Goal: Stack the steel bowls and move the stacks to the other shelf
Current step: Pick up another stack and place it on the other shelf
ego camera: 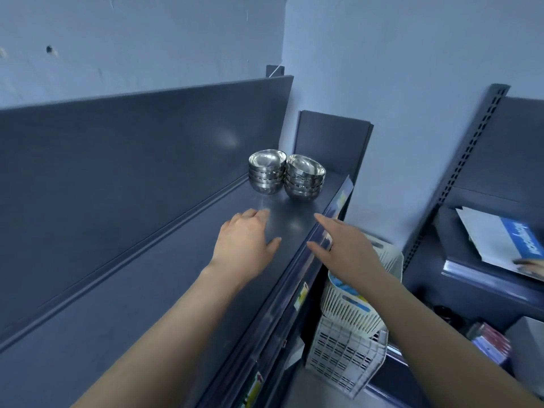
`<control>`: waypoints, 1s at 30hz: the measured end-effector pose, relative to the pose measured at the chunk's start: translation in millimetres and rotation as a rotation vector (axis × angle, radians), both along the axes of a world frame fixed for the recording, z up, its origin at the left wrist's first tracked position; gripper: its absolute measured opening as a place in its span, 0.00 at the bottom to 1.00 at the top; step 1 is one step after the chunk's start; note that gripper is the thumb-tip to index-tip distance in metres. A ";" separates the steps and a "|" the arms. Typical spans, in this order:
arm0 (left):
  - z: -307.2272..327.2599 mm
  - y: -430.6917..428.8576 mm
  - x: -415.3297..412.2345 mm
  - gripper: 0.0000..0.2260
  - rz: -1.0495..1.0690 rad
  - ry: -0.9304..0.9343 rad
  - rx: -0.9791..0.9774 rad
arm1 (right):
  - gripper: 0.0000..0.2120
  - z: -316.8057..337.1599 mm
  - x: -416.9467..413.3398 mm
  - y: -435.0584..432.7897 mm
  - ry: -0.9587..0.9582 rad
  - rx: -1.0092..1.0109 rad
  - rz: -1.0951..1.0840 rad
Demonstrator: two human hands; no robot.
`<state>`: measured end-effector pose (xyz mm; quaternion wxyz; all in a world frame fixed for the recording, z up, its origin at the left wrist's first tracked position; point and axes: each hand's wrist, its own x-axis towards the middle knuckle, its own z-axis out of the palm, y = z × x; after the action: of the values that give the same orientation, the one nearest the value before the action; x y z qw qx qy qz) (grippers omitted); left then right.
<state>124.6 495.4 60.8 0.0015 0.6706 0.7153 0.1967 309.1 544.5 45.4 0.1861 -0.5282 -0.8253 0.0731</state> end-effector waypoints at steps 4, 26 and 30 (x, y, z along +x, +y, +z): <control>-10.8 54.4 3.6 0.28 0.009 -0.025 -0.014 | 0.31 -6.6 5.5 55.6 0.009 -0.012 -0.028; -86.0 276.5 14.7 0.56 -0.013 -0.544 -0.035 | 0.50 -72.7 1.2 290.0 0.454 -0.189 0.186; -90.2 280.1 14.7 0.55 -0.007 -0.543 0.012 | 0.50 -76.1 -1.6 292.6 0.497 -0.182 0.208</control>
<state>139.3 775.5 -29.3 0.1902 0.5958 0.6851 0.3735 307.4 837.2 -30.7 0.3259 -0.4212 -0.7942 0.2927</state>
